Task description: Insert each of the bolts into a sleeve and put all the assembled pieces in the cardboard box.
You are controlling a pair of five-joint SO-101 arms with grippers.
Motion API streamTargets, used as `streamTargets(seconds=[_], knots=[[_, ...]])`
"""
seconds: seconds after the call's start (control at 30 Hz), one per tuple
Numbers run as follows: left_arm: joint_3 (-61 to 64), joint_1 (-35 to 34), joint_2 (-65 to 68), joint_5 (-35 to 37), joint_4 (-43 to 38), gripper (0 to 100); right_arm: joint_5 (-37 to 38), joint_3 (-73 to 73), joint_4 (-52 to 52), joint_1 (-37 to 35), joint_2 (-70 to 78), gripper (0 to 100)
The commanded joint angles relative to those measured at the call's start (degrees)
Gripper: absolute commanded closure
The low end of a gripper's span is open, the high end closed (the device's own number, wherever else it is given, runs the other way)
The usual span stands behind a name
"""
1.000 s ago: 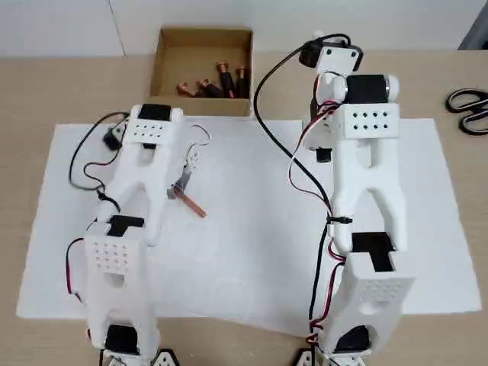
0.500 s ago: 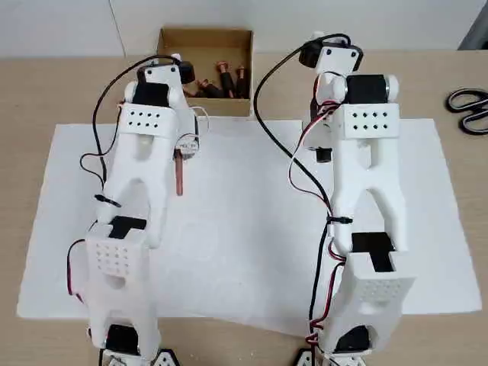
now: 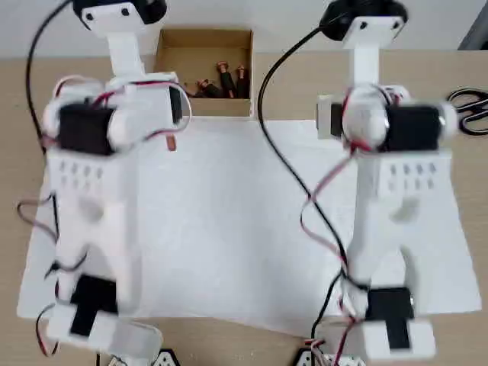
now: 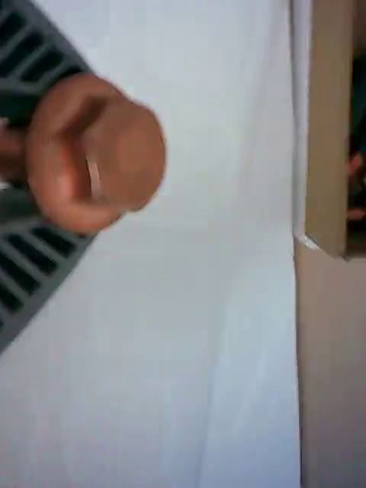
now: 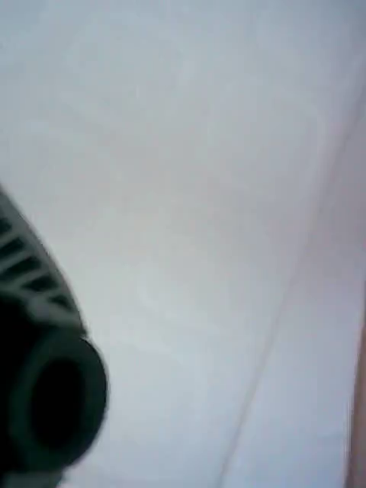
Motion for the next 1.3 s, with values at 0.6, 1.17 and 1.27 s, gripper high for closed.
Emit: streamTargets(seconds=[0.6,1.17,1.27], knots=[[30.5,7.6,-23.1,9.5,-20.7,99,0.2,60.9,-31.1,-3.4,-44.1,99.5],[35.3,9.1,-22.8,9.4,-28.9,99,0.4,118.9,-80.3,-15.9,-77.1,99.5],[35.4,11.0,-22.8,9.4,-29.2,99,0.2,122.2,-79.4,-16.0,-78.6,99.5]])
